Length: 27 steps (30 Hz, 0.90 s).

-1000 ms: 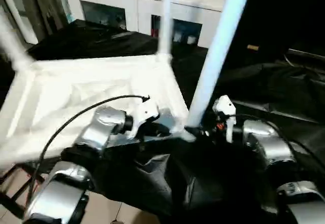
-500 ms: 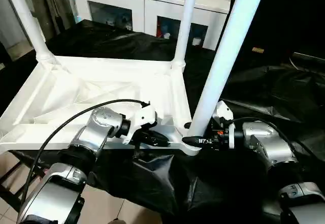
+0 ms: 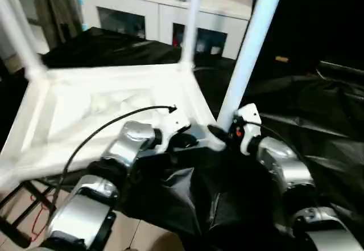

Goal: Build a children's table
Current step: Rotate leg to tighten

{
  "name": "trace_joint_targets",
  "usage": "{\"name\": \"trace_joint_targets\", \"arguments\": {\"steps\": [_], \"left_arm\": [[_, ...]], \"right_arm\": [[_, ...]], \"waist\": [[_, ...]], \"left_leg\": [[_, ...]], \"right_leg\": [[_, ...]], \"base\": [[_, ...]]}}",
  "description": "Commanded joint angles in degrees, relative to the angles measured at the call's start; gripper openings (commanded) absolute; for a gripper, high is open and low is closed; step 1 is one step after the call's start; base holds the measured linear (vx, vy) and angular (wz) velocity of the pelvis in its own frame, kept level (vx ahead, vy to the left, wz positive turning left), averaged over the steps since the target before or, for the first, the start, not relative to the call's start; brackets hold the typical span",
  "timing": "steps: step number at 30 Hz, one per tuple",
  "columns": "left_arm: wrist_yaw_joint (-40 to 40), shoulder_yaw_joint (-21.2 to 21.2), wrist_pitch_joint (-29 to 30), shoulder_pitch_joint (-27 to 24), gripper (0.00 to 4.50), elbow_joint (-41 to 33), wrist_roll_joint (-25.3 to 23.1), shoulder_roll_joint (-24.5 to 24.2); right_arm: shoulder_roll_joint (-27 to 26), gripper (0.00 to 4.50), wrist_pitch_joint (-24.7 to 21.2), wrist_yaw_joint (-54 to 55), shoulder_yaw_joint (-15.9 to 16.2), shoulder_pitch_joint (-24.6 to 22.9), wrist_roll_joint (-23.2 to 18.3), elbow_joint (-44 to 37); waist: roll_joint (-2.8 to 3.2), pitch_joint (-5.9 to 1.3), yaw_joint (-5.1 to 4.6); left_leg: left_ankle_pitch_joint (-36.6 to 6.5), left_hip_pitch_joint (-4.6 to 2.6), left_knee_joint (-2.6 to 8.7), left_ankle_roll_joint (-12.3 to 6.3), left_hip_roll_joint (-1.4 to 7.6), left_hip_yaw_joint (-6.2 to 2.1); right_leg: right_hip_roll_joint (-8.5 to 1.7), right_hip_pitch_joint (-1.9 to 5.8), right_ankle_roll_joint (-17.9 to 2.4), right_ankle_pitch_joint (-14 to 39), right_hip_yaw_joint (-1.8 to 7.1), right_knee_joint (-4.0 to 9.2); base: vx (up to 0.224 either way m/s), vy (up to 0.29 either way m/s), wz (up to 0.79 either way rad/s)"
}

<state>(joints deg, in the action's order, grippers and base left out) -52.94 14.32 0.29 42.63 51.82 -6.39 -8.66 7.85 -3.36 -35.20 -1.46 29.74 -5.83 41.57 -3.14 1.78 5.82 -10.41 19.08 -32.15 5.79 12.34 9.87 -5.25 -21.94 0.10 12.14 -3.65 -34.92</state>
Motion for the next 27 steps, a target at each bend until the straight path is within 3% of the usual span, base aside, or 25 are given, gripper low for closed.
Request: {"name": "trace_joint_targets", "arguments": {"steps": [1,5,9,12,14,15,17,18,21,22,23,24,25,26,27], "left_arm": [[4.44,-1.58,-1.12,1.92,0.0,1.19,0.94,2.33],[4.04,-1.32,-2.74,2.05,0.0,1.94,0.77,2.61],[2.13,-1.21,-4.39,0.99,0.0,1.31,1.22,2.21],[1.1,-1.17,-5.03,0.2,0.0,0.52,1.53,1.62],[0.89,-1.19,-5.28,0.07,0.0,0.42,1.62,1.56],[-0.23,-2.09,-4.66,-0.34,0.0,-0.51,3.1,1.69],[-1.87,-2.65,-3.61,-1.06,0.55,-2.15,4.41,1.46],[-2.32,-2.68,-3.49,-1.34,0.55,-2.73,4.63,1.26],[-3.17,-3.35,-1.68,-2.67,0.74,-5.84,5.9,0.46],[-3.17,-3.35,-1.68,-2.67,0.89,-5.84,5.9,0.46],[-3.17,-3.35,-1.68,-2.67,0.89,-5.84,5.9,0.46],[-5.47,-3.57,2.76,-5.27,0.98,-12.69,7.29,-1.64],[-5.67,-3.55,3.18,-5.47,1.18,-13.22,7.38,-1.84],[-7.35,-3.39,6.73,-7.14,1.26,-17.69,8.08,-3.51],[-9.71,-3.09,11.5,-9.4,1.26,-23.45,8.92,-6.17]], "right_arm": [[-3.63,2.53,-3.54,0.33,2.55,-2.71,0.92,3.51],[-4.18,2.96,-3.4,1.68,1.67,-2.71,0.69,3.39],[-0.35,3.12,-2.85,-3.68,2.69,-2.99,-0.35,-0.81],[6.58,3.12,-4.18,-17.53,4.66,-5.29,-3.06,-9.06],[8.3,3.12,-4.7,-20.44,4.92,-5.79,-3.69,-10.71],[13.41,3.12,-7.06,-27.31,4.97,-6.99,-5.56,-14.39],[16.99,3.15,-10.27,-32.08,4.82,-7.95,-7.72,-17.51],[17.77,3.15,-11.3,-33.25,4.76,-8.25,-8.51,-18.5],[19.23,3.15,-14.83,-35.28,4.99,-9.2,-10.93,-21.8],[19.23,3.15,-14.83,-35.28,4.99,-9.2,-10.93,-21.8],[19.23,3.15,-14.83,-35.28,4.99,-9.2,-10.93,-21.8],[19.32,3.15,-17.22,-35.95,5.92,-9.98,-12.17,-24.61],[19.23,3.15,-17.29,-35.9,5.97,-9.98,-12.19,-24.65],[18.43,3.15,-17.84,-35.41,6.34,-10.05,-12.32,-25.03],[16.8,3.15,-16.83,-33.96,6.71,-9.82,-11.66,-24.48]], "waist": [[0.35,-1.94,-0.12],[0.35,-2.07,-0.02],[0.27,-2.2,0.18],[0.01,-2.24,0.73],[-0.05,-2.23,0.89],[-0.46,-2.2,1.13],[-0.35,-2.24,1.35],[-0.17,-2.2,1.49],[-0.27,-2.9,1.33],[-0.39,-3.02,1.26],[-0.37,-3.06,1.3],[-0.43,-2.95,1.26],[-0.4,-2.95,1.31],[-0.46,-2.83,1.2],[-0.15,-2.77,1.0]], "left_leg": [[-18.77,0.43,4.61,0.18,0.84,-0.24],[-16.66,0.39,4.46,-0.51,0.85,-0.02],[-14.59,0.45,4.25,-1.36,0.89,0.13],[-12.48,0.68,3.85,-3.27,0.89,0.23],[-10.82,0.85,3.72,-4.31,0.8,0.26],[-10.09,0.77,3.48,-4.96,0.75,0.39],[-9.48,1.12,3.32,-6.13,0.8,0.35],[-9.26,1.13,3.34,-6.25,1.0,0.32],[-4.47,1.22,2.7,-6.29,1.29,0.29],[-1.64,1.57,2.3,-7.07,1.11,0.28],[-0.73,1.51,2.07,-7.5,1.02,0.37],[-0.57,1.5,2.03,-8.03,1.08,0.43],[-0.49,1.51,2.08,-8.04,1.29,0.36],[-1.14,1.59,2.21,-8.04,1.4,0.42],[-2.35,1.52,2.34,-7.33,1.53,0.49]], "right_leg": [[-2.85,1.37,-8.09,18.2,2.41,5.48],[-2.85,1.61,-9.34,14.49,2.48,5.16],[-2.8,1.97,-10.16,11.15,2.47,4.82],[-2.72,2.44,-10.55,7.05,2.46,4.52],[-2.72,2.58,-10.73,5.84,2.33,4.46],[-2.64,2.79,-10.88,5.5,2.32,4.5],[-2.86,2.87,-11.32,5.53,2.21,4.36],[-2.9,2.73,-11.6,5.79,2.09,4.33],[-2.64,2.78,-14.31,-2.98,2.0,3.02],[-2.36,2.75,-15.56,-8.71,1.94,2.31],[-2.29,2.61,-16.04,-10.63,1.9,2.15],[-2.35,2.61,-16.84,-11.87,1.84,2.01],[-2.58,2.68,-17.27,-12.12,1.84,1.84],[-2.63,2.59,-17.32,-10.62,1.77,1.89],[-2.84,2.34,-17.08,-7.57,1.79,2.03]], "base": [[0.0,0.0,0.0],[0.0,0.0,0.0],[0.0,0.0,0.0],[0.0,0.0,0.0],[0.0,0.0,0.0],[0.0,0.0,0.0],[0.0,0.0,0.0],[0.0,0.0,0.0],[0.0,0.0,0.0],[0.0,0.0,0.0],[0.0,0.0,0.0],[0.0,0.0,0.0],[0.0,0.0,0.0],[0.0,0.0,0.0],[0.0,0.0,0.0]]}}
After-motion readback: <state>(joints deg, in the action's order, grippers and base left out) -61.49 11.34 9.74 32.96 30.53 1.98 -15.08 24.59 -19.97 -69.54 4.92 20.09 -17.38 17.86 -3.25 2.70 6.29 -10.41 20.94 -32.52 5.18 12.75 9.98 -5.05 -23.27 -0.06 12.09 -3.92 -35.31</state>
